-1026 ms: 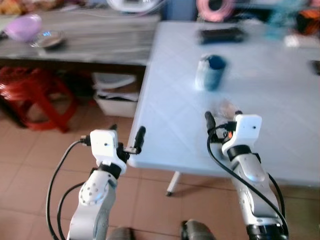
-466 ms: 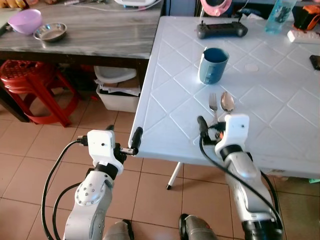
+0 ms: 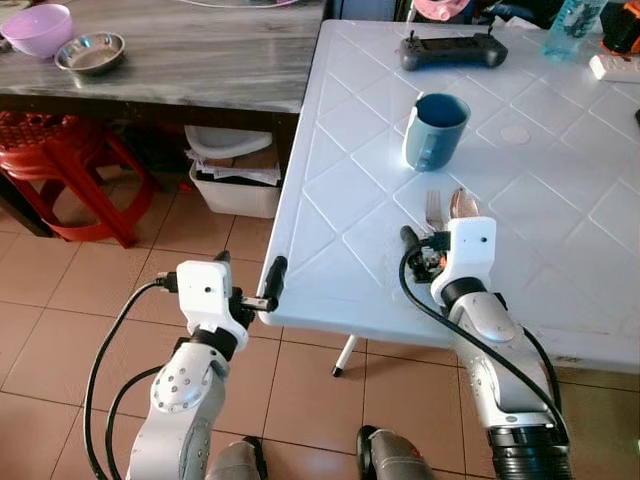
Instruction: Setting the table
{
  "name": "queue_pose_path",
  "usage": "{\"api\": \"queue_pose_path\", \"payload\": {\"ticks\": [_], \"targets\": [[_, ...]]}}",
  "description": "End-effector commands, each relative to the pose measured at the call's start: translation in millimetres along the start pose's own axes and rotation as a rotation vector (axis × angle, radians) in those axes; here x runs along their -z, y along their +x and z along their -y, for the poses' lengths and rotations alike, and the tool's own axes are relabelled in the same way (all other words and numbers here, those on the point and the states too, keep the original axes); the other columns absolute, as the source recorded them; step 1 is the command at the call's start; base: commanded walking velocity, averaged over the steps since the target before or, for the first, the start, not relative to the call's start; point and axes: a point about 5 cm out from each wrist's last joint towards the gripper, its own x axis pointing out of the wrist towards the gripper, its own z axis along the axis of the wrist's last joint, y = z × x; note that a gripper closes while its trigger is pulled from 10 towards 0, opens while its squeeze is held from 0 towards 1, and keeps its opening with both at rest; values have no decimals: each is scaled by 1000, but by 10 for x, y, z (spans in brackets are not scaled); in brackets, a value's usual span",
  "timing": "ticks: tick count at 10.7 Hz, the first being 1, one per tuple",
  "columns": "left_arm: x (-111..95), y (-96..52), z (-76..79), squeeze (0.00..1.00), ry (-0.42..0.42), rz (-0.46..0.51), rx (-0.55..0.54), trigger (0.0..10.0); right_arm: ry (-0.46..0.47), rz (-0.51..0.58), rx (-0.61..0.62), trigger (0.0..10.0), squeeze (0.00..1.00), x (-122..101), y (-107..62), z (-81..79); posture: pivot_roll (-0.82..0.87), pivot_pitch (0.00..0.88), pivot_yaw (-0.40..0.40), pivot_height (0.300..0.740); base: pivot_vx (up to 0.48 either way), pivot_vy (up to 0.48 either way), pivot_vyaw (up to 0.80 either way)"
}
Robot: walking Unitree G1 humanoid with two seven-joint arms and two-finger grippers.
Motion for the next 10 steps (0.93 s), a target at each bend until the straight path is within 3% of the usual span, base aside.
{"api": "queue_pose_path", "payload": {"ticks": [1, 6, 8, 10], "targets": [[-9, -32, 5, 0, 1, -3, 0, 10000, 1, -92, 12, 0, 0, 156, -31, 36, -26, 224, 44, 740, 0, 0, 0], [25, -31, 21, 0, -6, -18, 8, 10000, 21, -222, 15, 0, 0, 333, -77, 64, -25, 208, 41, 740, 0, 0, 0], [83, -8, 13, 0, -6, -31, 11, 10000, 26, -244, 17, 0, 0, 393, -58, 65, -26, 162, 40, 740, 0, 0, 0], [121, 106, 4, 0, 5, -27, 22, 10000, 21, -266, 13, 0, 0, 482, 22, 65, -31, 98, 33, 740, 0, 0, 0]]}}
